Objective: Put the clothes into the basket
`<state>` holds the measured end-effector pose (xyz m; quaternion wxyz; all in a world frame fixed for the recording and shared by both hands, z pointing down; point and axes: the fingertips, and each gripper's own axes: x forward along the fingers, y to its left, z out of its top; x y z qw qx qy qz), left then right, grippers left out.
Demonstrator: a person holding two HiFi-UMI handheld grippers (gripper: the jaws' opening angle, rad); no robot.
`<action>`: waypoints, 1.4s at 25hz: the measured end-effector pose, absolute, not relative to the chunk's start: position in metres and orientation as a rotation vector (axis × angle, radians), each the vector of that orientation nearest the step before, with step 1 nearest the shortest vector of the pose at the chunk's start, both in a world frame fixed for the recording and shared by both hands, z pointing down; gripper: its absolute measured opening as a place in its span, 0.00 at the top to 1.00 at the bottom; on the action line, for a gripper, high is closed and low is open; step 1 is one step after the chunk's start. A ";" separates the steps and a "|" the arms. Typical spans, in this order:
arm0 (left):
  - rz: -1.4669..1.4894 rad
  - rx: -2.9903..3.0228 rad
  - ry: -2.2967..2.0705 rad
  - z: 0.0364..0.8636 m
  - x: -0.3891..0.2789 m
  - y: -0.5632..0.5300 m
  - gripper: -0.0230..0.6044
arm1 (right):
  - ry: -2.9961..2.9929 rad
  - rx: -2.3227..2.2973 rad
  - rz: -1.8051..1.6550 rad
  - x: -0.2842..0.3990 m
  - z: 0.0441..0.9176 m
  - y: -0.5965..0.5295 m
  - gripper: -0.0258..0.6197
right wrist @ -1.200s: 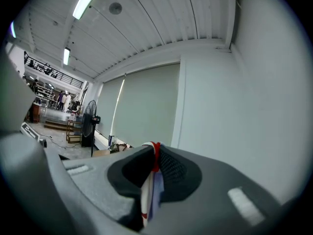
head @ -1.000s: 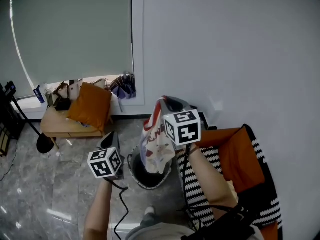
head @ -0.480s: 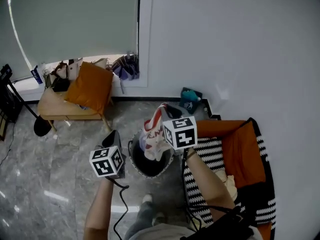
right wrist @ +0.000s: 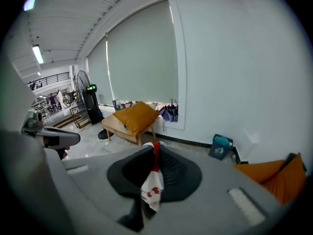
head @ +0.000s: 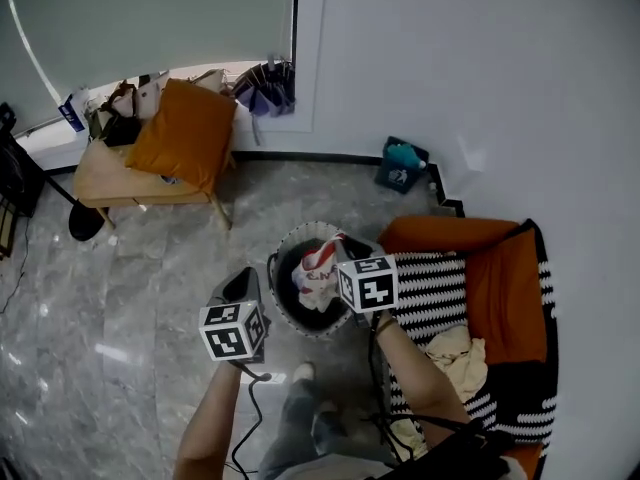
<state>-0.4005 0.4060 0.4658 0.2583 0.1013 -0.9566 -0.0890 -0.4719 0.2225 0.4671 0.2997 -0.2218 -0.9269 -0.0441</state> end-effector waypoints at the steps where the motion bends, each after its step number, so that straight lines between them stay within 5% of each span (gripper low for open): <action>1: -0.248 0.276 -2.574 0.477 -0.403 0.406 0.97 | -2.437 -0.579 -0.110 -0.472 0.482 0.223 0.91; 13: -0.287 0.300 -2.404 0.584 -0.431 0.404 0.97 | -2.271 -0.527 -0.087 -0.479 0.598 0.228 0.90; 17: -0.284 0.317 -2.367 0.602 -0.436 0.403 0.97 | -2.203 -0.523 -0.080 -0.476 0.623 0.228 0.79; 35: -0.212 0.518 -2.322 0.586 -0.461 0.339 0.97 | -2.284 -0.318 0.071 -0.461 0.598 0.161 0.78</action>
